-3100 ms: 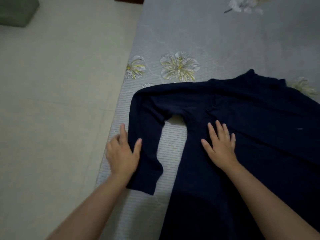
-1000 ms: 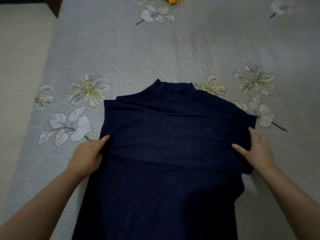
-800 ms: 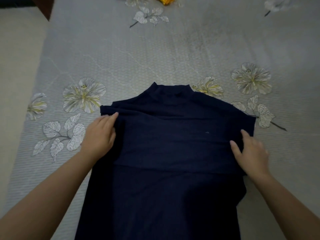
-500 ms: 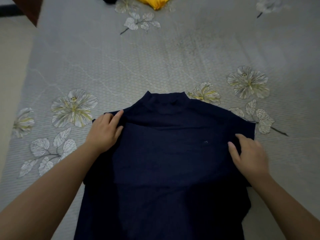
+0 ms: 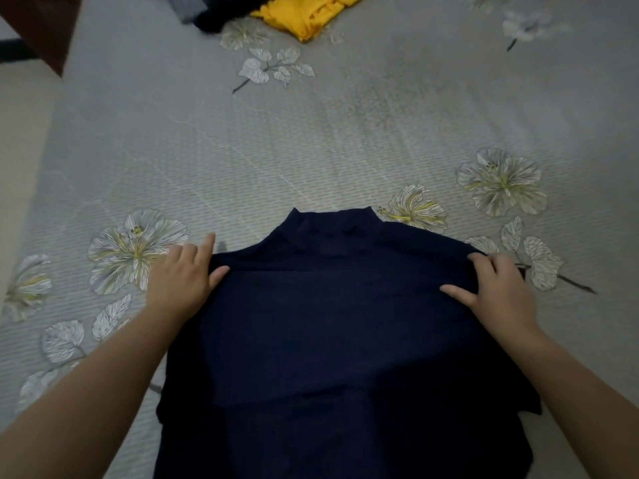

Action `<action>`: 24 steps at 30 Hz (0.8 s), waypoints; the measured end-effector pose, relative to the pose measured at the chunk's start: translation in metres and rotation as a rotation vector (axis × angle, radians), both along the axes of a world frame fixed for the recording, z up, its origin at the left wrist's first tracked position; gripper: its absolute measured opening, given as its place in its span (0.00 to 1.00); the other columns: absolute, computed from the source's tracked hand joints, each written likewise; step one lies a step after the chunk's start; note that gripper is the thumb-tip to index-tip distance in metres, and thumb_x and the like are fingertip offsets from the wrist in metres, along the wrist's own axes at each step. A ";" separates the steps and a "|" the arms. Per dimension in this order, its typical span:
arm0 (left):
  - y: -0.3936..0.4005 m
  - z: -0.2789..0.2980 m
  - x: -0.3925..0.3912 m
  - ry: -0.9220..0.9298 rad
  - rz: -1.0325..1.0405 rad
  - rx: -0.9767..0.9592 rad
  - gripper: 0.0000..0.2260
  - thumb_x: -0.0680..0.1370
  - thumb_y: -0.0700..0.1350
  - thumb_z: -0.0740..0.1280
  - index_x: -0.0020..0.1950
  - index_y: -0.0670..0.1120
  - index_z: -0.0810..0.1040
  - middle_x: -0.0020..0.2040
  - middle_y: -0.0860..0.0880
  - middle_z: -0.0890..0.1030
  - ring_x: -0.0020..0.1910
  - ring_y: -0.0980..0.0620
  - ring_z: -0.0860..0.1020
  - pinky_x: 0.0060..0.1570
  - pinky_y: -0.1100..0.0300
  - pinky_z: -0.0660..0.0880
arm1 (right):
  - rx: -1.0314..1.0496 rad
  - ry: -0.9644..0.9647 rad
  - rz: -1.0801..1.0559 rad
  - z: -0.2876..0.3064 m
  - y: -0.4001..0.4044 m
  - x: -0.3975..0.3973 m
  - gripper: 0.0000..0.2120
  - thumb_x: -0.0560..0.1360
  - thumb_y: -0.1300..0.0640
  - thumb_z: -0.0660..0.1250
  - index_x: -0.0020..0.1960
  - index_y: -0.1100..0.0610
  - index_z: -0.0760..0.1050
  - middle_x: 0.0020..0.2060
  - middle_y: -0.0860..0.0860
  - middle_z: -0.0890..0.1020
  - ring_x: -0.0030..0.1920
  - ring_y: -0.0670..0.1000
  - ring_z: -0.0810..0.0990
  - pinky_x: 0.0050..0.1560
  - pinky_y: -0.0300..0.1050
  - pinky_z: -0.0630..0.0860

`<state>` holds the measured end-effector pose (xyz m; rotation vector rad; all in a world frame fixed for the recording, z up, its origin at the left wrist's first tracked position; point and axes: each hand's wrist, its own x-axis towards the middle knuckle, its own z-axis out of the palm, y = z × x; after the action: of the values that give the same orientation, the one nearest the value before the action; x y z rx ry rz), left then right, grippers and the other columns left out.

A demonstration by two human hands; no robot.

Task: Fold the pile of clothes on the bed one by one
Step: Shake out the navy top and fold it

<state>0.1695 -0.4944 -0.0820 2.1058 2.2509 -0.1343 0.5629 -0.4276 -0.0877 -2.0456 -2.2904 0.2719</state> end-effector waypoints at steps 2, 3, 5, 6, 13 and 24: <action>-0.002 -0.003 0.004 -0.042 0.078 -0.017 0.43 0.76 0.66 0.37 0.63 0.32 0.72 0.45 0.31 0.78 0.44 0.32 0.77 0.38 0.42 0.72 | -0.048 -0.037 -0.022 -0.005 0.002 -0.002 0.31 0.67 0.51 0.73 0.62 0.68 0.70 0.53 0.66 0.73 0.53 0.65 0.72 0.46 0.58 0.72; -0.003 -0.004 0.006 -0.064 0.128 -0.002 0.38 0.76 0.64 0.43 0.65 0.34 0.71 0.51 0.31 0.77 0.50 0.31 0.75 0.43 0.40 0.71 | -0.054 -0.046 -0.034 -0.006 0.000 -0.002 0.31 0.68 0.50 0.72 0.64 0.67 0.69 0.57 0.67 0.72 0.57 0.66 0.70 0.50 0.60 0.70; -0.010 -0.004 0.013 -0.091 0.194 0.127 0.26 0.77 0.54 0.59 0.66 0.35 0.70 0.61 0.31 0.72 0.61 0.29 0.69 0.52 0.34 0.67 | -0.005 -0.038 -0.054 -0.002 -0.009 -0.003 0.31 0.70 0.49 0.70 0.65 0.67 0.68 0.61 0.69 0.69 0.60 0.69 0.69 0.55 0.66 0.68; -0.016 -0.004 0.018 -0.085 0.183 0.191 0.23 0.76 0.49 0.62 0.65 0.35 0.71 0.63 0.31 0.71 0.63 0.28 0.67 0.54 0.34 0.67 | 0.058 -0.038 -0.045 -0.001 -0.016 -0.003 0.30 0.70 0.47 0.68 0.64 0.67 0.70 0.62 0.69 0.70 0.61 0.71 0.69 0.55 0.68 0.67; -0.097 -0.022 0.060 -0.204 0.154 -0.099 0.41 0.73 0.69 0.37 0.68 0.42 0.70 0.69 0.36 0.66 0.68 0.28 0.60 0.63 0.34 0.59 | -0.123 -0.109 0.140 -0.017 -0.086 0.001 0.34 0.77 0.38 0.41 0.68 0.59 0.68 0.68 0.65 0.65 0.67 0.68 0.64 0.61 0.72 0.60; -0.189 -0.018 0.091 -0.273 0.505 0.116 0.26 0.78 0.51 0.59 0.73 0.40 0.60 0.71 0.31 0.58 0.70 0.32 0.58 0.67 0.40 0.55 | 0.003 0.308 -0.191 -0.003 -0.193 0.049 0.27 0.75 0.55 0.63 0.67 0.72 0.63 0.62 0.69 0.70 0.62 0.68 0.69 0.64 0.60 0.64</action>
<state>0.2606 -0.6832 -0.0997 1.4186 2.5674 0.2929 0.6124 -0.6203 -0.0906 -2.0354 -1.9035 0.5286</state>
